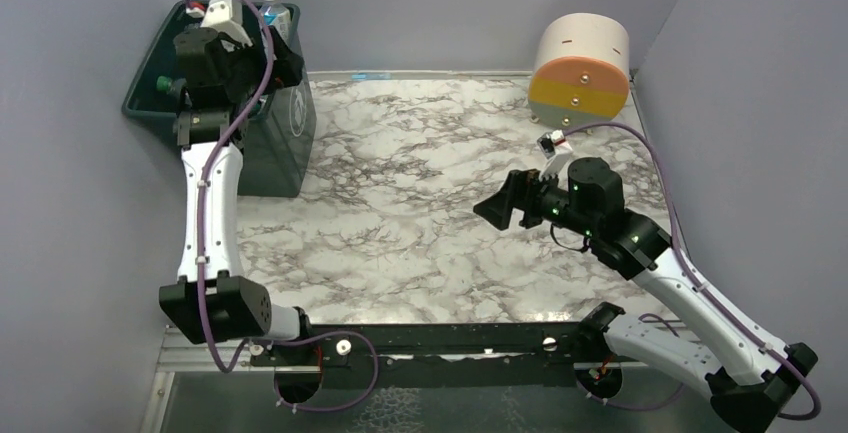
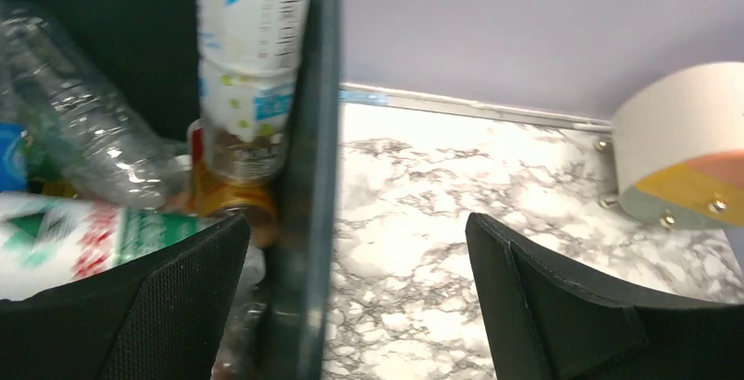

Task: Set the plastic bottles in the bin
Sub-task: Place the plastic bottle in the trash bin, then reset both arms

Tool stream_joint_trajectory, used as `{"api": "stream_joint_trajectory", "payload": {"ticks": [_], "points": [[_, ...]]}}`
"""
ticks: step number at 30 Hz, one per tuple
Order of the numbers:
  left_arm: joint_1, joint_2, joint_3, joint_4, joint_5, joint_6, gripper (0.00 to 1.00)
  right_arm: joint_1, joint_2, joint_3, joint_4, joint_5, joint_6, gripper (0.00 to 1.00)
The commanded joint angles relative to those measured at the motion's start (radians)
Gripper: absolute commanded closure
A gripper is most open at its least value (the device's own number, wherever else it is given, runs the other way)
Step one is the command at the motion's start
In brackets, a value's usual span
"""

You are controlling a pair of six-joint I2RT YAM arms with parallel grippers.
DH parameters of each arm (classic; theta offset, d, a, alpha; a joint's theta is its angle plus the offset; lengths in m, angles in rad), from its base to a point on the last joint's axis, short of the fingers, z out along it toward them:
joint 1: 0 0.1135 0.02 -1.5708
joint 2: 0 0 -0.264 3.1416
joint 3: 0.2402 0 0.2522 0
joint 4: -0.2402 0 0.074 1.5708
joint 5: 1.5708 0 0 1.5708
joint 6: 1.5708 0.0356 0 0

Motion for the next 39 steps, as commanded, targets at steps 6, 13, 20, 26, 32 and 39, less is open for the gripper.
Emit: {"api": "stream_joint_trajectory", "payload": {"ticks": [6,13,20,26,32,39], "points": [[-0.208,-0.152,-0.134,0.075,-0.022,0.05,0.01,0.006,-0.046,-0.003,-0.055,0.34,-0.116,0.01],[-0.335,-0.225,-0.445,0.216,-0.108,-0.011,0.01,0.006,-0.153,-0.194,0.176,0.533,-0.277,0.01],[-0.43,-0.249,-0.724,0.357,-0.257,-0.043,0.01,0.006,-0.23,-0.36,0.311,0.767,-0.323,0.01],[-0.454,-0.257,-0.886,0.467,-0.358,-0.043,0.01,0.004,-0.23,-0.491,0.451,0.876,-0.393,0.01],[-0.454,-0.278,-1.013,0.604,-0.498,0.008,0.01,-0.021,-0.208,-0.601,0.647,0.879,-0.468,0.01],[-0.454,-0.17,-1.043,0.716,-0.646,0.103,0.01,-0.17,-0.026,-0.683,0.937,0.77,-0.505,0.01]]}}
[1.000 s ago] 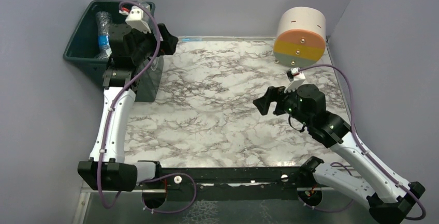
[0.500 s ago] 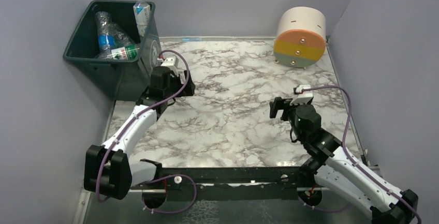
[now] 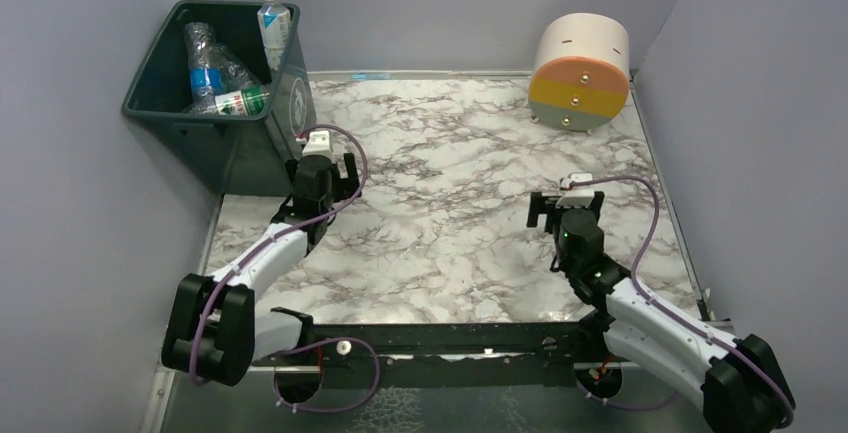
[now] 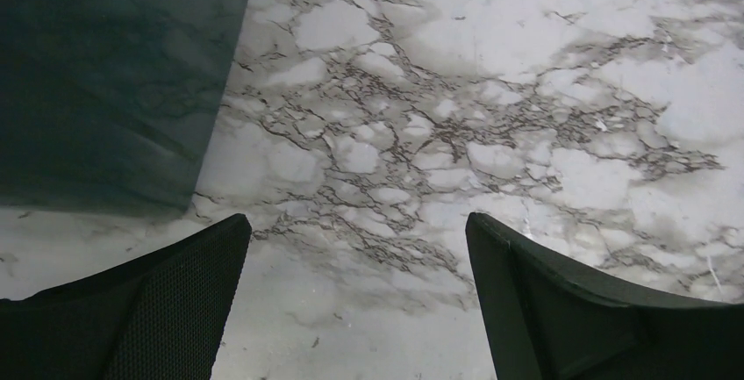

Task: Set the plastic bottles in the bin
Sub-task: Reset both arms

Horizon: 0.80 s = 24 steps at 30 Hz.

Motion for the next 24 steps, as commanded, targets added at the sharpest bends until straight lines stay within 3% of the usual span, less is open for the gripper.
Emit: {"api": "stream_joint_trajectory", "payload": {"ticks": [1,5,8,13,19,22,24], "points": [[-0.001,0.095,0.008,0.148,-0.119,0.092,0.01,-0.139,0.092,-0.048,0.276,-0.101,-0.015,0.01],[-0.002,0.246,0.066,0.155,-0.152,0.093,0.01,-0.346,0.247,-0.024,0.357,-0.264,0.067,0.01],[-0.004,0.319,0.101,0.183,-0.143,0.139,0.01,-0.418,0.362,-0.027,0.463,-0.318,0.093,0.01],[-0.003,0.325,0.052,0.303,-0.202,0.188,0.01,-0.431,0.537,-0.021,0.618,-0.304,0.101,0.01],[-0.002,0.341,-0.089,0.587,-0.219,0.222,0.01,-0.434,0.617,-0.016,0.748,-0.304,0.088,0.01],[0.015,0.389,-0.05,0.586,-0.263,0.214,0.01,-0.435,0.665,-0.023,0.828,-0.293,0.069,0.01],[0.033,0.42,-0.023,0.554,-0.281,0.198,0.01,-0.442,0.726,-0.063,0.988,-0.302,0.058,0.01]]}}
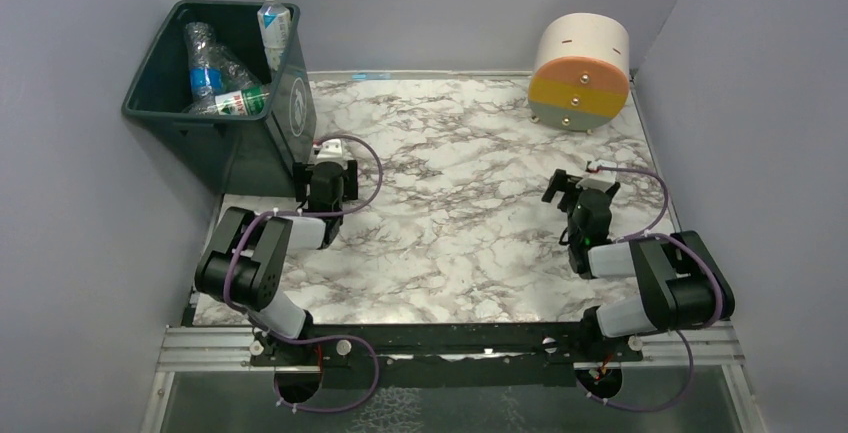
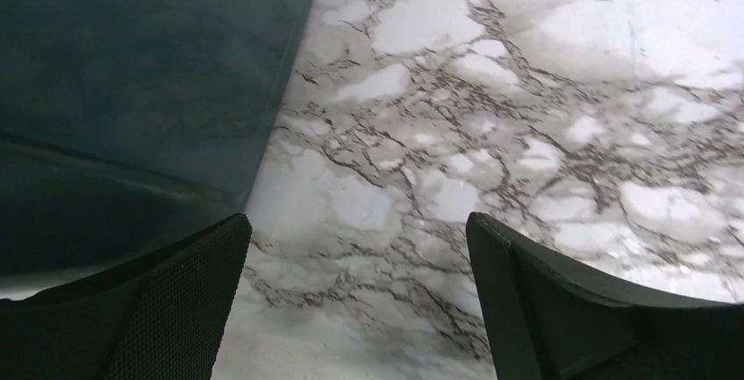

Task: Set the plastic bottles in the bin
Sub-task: Reset both arms

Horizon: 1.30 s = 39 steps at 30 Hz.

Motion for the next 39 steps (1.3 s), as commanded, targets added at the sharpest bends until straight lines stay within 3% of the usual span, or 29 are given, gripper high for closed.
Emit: {"api": "stream_joint_trajectory", "payload": {"ticks": [1,4,15,17,22,25,28,35,39], "points": [[0.031,0.057,0.046,0.085,-0.086,-0.007,0.01,-0.011,0.094,-0.032,0.308,-0.022,-0.048,0.01],[0.044,0.036,0.022,0.097,-0.061,-0.011,0.01,-0.011,0.074,-0.002,0.209,-0.046,-0.034,0.01],[0.142,-0.036,-0.071,0.176,0.139,-0.011,0.01,-0.011,0.127,-0.223,0.676,-0.217,-0.124,0.01],[0.148,-0.048,-0.106,0.256,0.146,-0.014,0.01,-0.011,0.152,-0.227,0.718,-0.26,-0.14,0.01],[0.148,-0.017,-0.093,0.282,0.159,0.021,0.01,-0.01,0.256,-0.171,0.735,-0.28,-0.159,0.01],[0.148,-0.018,-0.093,0.28,0.195,0.032,0.01,-0.011,0.178,-0.14,0.559,-0.281,-0.147,0.01],[0.148,-0.026,-0.097,0.279,0.246,0.035,0.01,-0.01,0.231,-0.146,0.66,-0.286,-0.154,0.01],[0.148,-0.072,-0.125,0.269,0.304,-0.016,0.01,-0.01,0.212,-0.155,0.641,-0.333,-0.171,0.01],[0.144,-0.1,-0.151,0.302,0.39,0.05,0.01,-0.01,0.23,-0.176,0.703,-0.355,-0.177,0.01]]}}
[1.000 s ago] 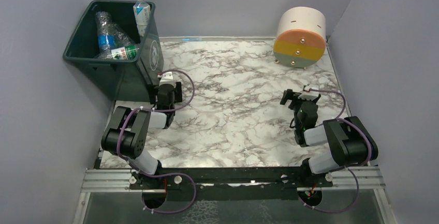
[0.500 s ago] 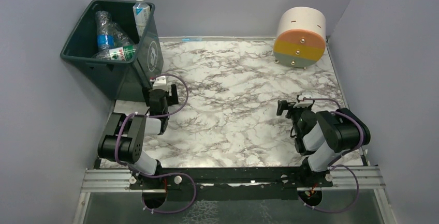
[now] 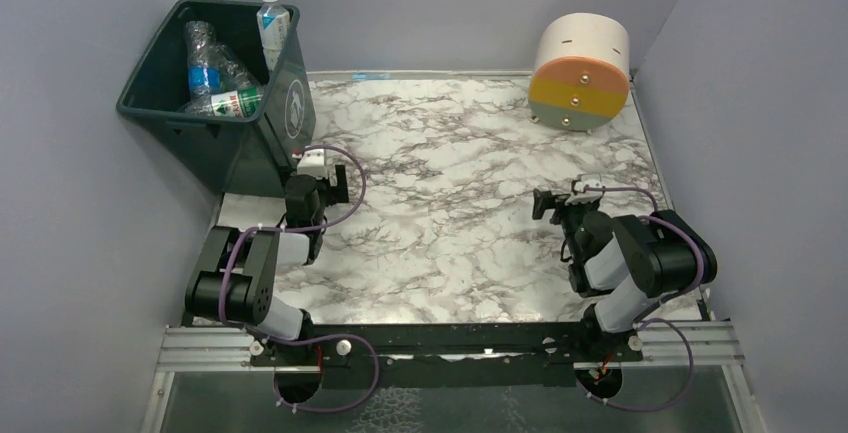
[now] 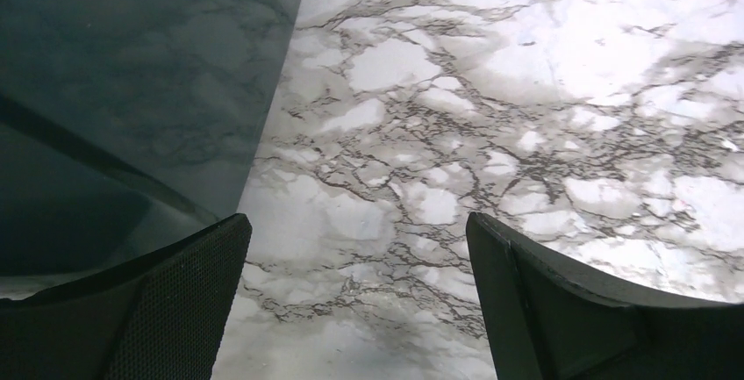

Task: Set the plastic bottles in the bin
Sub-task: Reset both arms

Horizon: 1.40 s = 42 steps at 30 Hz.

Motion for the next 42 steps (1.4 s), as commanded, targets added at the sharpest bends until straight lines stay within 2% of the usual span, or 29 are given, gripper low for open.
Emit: {"api": "stream_joint_trajectory", "payload": {"ticks": [1,3,6,9,11,12,13,15,19,26,30,35,42], "points": [[-0.008,-0.048,-0.035,0.083,0.062,0.064,0.01,-0.004,0.017,-0.038,0.195,-0.068,-0.035,0.01],[-0.006,-0.043,-0.073,0.213,-0.037,0.104,0.01,-0.004,0.022,-0.052,0.229,-0.097,-0.048,0.01],[0.033,0.024,0.003,0.148,0.028,0.093,0.01,-0.003,0.04,-0.062,0.266,-0.123,-0.057,0.01],[0.067,0.0,-0.055,0.219,0.109,0.079,0.01,-0.004,0.041,-0.062,0.269,-0.122,-0.056,0.01],[0.081,0.072,-0.038,0.243,0.141,0.073,0.01,-0.003,0.039,-0.06,0.265,-0.122,-0.057,0.01],[0.081,0.116,-0.015,0.26,0.135,0.077,0.01,-0.003,0.039,-0.061,0.264,-0.121,-0.057,0.01],[0.072,0.106,-0.002,0.211,0.119,0.081,0.01,-0.003,0.038,-0.06,0.265,-0.117,-0.056,0.01],[0.06,0.092,-0.043,0.279,0.091,0.081,0.01,-0.003,0.04,-0.059,0.264,-0.107,-0.052,0.01],[0.027,0.118,-0.056,0.315,0.075,0.121,0.01,-0.004,0.041,-0.058,0.264,-0.096,-0.048,0.01],[0.046,0.141,-0.076,0.377,0.055,0.091,0.01,-0.004,0.039,-0.051,0.251,-0.098,-0.048,0.01],[0.046,0.139,-0.081,0.384,0.056,0.092,0.01,-0.004,0.009,-0.003,0.127,-0.101,-0.048,0.01],[0.046,0.141,-0.08,0.385,0.056,0.092,0.01,-0.005,-0.007,0.179,-0.23,-0.05,-0.02,0.01],[0.046,0.141,-0.08,0.385,0.056,0.092,0.01,-0.004,-0.011,0.174,-0.231,-0.043,-0.019,0.01]]}}
